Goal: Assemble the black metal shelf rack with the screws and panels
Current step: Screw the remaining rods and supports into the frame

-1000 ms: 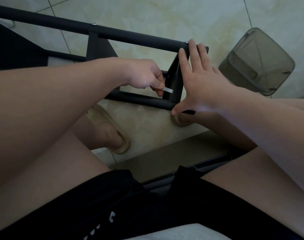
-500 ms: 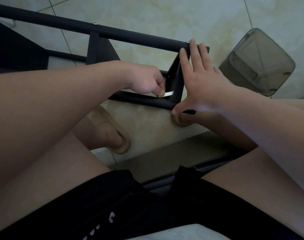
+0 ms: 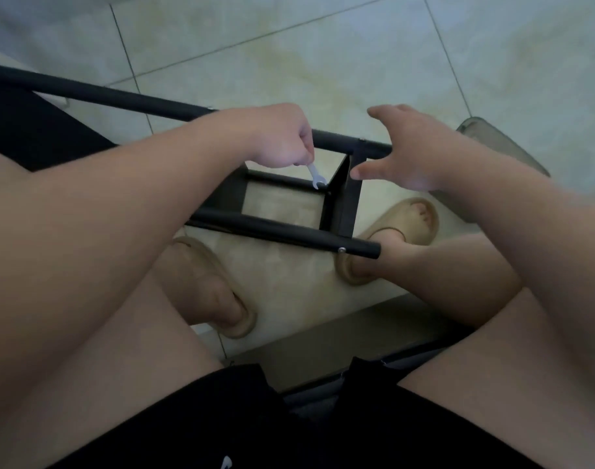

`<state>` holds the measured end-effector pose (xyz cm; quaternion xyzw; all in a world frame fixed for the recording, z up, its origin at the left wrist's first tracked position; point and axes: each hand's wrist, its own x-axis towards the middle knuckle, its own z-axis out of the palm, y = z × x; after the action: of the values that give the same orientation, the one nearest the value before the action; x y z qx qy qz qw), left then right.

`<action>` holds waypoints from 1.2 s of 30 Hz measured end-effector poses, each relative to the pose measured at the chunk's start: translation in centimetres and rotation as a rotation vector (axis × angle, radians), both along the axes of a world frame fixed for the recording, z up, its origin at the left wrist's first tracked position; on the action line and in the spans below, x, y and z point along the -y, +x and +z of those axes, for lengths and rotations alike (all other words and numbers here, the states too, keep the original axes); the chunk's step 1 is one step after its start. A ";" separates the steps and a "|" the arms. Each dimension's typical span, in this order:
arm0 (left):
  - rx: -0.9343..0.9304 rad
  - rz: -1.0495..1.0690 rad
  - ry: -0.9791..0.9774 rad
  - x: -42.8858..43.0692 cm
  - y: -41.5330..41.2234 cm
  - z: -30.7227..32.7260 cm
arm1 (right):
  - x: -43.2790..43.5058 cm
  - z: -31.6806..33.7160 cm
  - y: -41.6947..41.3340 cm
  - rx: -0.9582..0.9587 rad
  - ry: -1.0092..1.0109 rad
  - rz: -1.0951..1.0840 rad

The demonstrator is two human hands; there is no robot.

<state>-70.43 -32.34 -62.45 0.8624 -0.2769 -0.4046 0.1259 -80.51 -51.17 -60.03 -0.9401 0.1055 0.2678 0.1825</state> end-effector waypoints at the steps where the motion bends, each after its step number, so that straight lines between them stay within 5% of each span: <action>1: 0.018 0.013 -0.025 0.2 0.2 0.2 | 0.0 -0.2 0.4 0.001 0.001 -0.005; 8: 0.151 0.097 -0.045 2.0 1.4 -0.1 | -0.5 -2.1 0.8 -0.143 -0.001 0.041; 17: 0.303 0.229 -0.061 0.9 0.0 -3.2 | -0.6 -2.9 0.3 -0.073 0.037 0.001; 29: 0.710 0.297 -0.213 1.2 4.2 -3.4 | 0.4 -3.5 4.7 0.277 -0.137 0.115; 36: 0.692 0.245 -0.185 2.2 8.3 -5.1 | -0.2 -6.3 7.2 0.395 -0.196 0.127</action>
<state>-62.18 -34.55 -67.56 0.9599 -0.2330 -0.0443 0.1497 -73.29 -50.95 -66.31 -0.9923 0.0339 0.0781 0.0904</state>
